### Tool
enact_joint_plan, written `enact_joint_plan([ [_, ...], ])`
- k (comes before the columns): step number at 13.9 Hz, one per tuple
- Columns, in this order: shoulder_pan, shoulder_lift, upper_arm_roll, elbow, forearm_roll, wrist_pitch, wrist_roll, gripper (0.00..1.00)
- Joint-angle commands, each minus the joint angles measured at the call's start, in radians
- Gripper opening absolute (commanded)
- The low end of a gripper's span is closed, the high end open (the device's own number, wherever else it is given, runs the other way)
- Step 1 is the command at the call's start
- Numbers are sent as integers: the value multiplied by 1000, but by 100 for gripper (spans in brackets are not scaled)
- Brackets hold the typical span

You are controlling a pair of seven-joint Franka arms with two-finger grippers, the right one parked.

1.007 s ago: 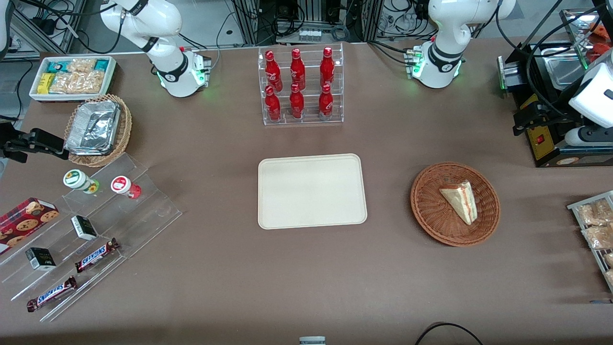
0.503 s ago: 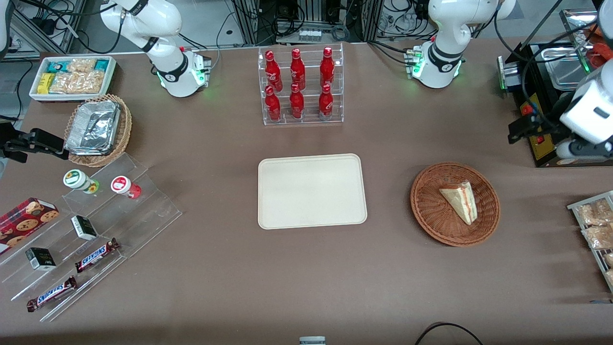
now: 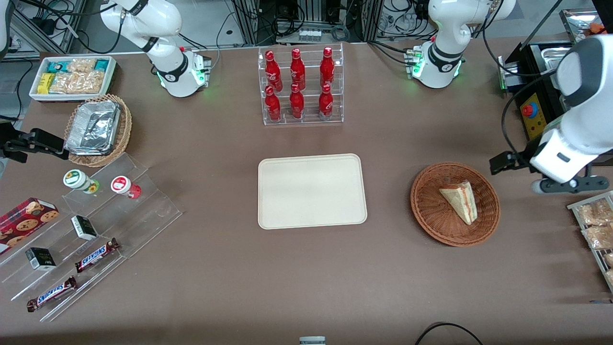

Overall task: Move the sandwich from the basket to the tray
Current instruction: 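Move the left gripper over the wicker basket toward the sandwich, then lower the open left gripper around the wrapped sandwich in the basket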

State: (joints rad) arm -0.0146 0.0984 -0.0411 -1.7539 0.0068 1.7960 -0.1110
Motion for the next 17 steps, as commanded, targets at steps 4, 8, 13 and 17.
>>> enact_joint_plan([
  [4,1,-14,-3,-191,7,232,-125,100],
  [8,1,9,-3,-257,6,311,-185,100],
  [13,-4,20,-3,-409,10,508,-271,100],
  [17,-4,47,-5,-450,10,574,-288,100],
])
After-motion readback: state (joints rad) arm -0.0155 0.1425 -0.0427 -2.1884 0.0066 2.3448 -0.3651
